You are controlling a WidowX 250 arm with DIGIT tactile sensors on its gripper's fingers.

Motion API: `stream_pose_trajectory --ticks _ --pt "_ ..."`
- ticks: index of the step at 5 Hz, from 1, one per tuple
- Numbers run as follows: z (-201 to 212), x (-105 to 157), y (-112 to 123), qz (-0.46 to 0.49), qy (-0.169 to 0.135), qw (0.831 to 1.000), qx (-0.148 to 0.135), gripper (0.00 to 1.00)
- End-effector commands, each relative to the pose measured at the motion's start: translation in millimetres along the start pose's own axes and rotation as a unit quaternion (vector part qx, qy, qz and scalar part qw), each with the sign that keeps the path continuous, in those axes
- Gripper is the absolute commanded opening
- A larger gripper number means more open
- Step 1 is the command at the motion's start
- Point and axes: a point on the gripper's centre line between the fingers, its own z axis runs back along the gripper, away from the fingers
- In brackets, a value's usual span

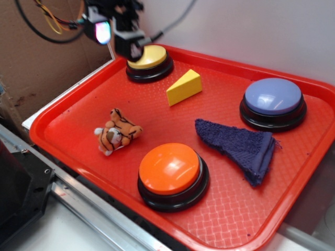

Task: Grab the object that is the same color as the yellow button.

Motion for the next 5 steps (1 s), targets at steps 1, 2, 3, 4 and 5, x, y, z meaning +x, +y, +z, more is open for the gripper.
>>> stream_pose_trajectory --ticks 1,2,3,4,5 --pt "-36 27 -3 -0.029 -0.032 0.999 -0.005 1.0" --pt "-35 44 -7 -0.051 -0.051 0.997 -0.025 1.0" --pt "-21 63 -14 -0.063 -0.065 0.995 -0.04 1.0" --pt "-21 72 -15 -0.06 -0.063 0.995 -0.037 1.0" --pt "-28 79 -20 -0.045 -0.054 0.997 -0.037 1.0"
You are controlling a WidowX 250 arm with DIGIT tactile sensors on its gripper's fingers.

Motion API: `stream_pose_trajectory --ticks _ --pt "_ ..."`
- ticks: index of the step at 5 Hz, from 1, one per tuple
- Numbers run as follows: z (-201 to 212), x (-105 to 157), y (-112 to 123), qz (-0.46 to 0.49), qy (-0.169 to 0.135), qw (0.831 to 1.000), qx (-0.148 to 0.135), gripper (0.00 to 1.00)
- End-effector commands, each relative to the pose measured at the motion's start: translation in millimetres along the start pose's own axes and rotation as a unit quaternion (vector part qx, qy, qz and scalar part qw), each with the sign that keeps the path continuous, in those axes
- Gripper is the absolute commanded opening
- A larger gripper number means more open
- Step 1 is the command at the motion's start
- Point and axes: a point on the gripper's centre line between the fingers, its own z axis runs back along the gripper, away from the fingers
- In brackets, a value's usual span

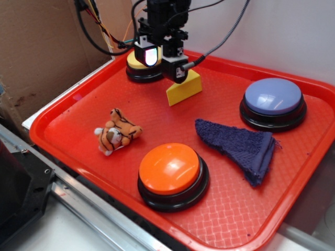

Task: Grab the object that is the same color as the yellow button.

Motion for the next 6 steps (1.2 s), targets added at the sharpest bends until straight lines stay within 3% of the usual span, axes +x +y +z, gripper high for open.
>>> stream_pose_trajectory --ticks 1,2,3,4,5,6 --pt "-3 16 -11 -0.003 -0.009 1.0 0.015 1.0" --pt "11 -1 -2 0.011 -0.015 0.999 0.04 1.0" --pt "23 -64 39 0.106 -0.075 0.991 0.032 1.0" --pt "12 -89 47 0.11 -0.077 0.99 0.051 1.0" --pt "7 -78 40 0.1 -0.063 0.992 0.047 1.0" --pt "10 -70 35 0.087 -0.068 0.993 0.04 1.0"
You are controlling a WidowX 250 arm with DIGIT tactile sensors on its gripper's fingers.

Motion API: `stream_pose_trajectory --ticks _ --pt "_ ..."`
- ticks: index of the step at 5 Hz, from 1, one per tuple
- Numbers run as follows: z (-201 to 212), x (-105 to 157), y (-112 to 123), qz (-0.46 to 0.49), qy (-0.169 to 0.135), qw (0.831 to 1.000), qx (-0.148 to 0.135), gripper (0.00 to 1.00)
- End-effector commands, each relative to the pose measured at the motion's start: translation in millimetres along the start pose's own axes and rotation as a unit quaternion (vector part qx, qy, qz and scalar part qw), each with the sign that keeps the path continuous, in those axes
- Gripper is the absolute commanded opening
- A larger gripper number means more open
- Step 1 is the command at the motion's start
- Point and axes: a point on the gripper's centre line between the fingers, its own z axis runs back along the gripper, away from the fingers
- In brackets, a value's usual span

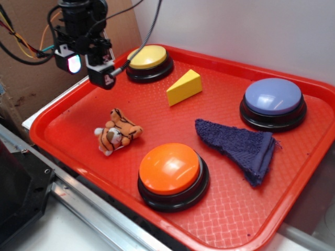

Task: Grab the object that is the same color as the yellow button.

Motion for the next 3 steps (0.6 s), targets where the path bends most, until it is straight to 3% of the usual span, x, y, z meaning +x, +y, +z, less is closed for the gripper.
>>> stream_pose_trajectory --ticks 1,3 --pt "15 39 -25 -0.038 -0.035 0.998 -0.024 1.0" --pt "20 80 -59 -0.089 -0.013 0.996 -0.023 1.0"
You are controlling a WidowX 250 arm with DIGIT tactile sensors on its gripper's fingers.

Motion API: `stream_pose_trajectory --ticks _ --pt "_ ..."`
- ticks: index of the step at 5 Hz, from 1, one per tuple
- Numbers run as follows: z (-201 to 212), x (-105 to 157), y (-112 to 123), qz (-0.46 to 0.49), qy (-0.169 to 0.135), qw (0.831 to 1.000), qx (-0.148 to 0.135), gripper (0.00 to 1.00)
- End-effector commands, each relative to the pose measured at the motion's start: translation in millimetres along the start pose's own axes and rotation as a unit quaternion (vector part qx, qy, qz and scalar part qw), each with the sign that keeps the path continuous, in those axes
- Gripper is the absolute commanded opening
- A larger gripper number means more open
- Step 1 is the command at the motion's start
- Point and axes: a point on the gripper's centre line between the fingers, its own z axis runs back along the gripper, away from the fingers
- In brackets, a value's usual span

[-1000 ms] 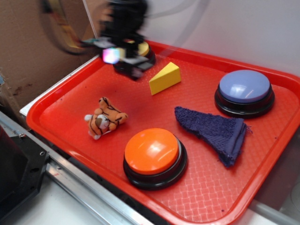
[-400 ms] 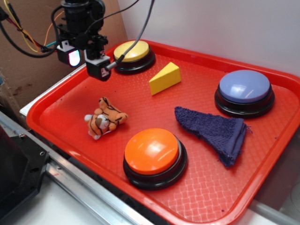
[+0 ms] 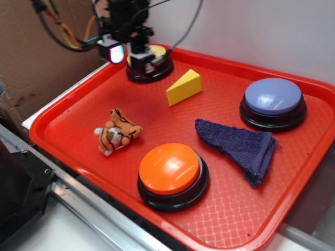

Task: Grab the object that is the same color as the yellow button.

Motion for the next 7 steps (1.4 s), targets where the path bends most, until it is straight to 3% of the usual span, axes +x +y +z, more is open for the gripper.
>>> stream_pose_trajectory --ticks 1,4,6,7 --pt "12 24 -16 -0.028 -0.02 0.999 0.005 1.0" --pt "14 29 -26 -0.053 -0.025 0.998 0.013 1.0" --pt "-7 56 -60 -0.116 0.001 0.993 -0.007 1.0" --pt "-23 63 -61 -0.115 0.028 0.993 -0.012 1.0"
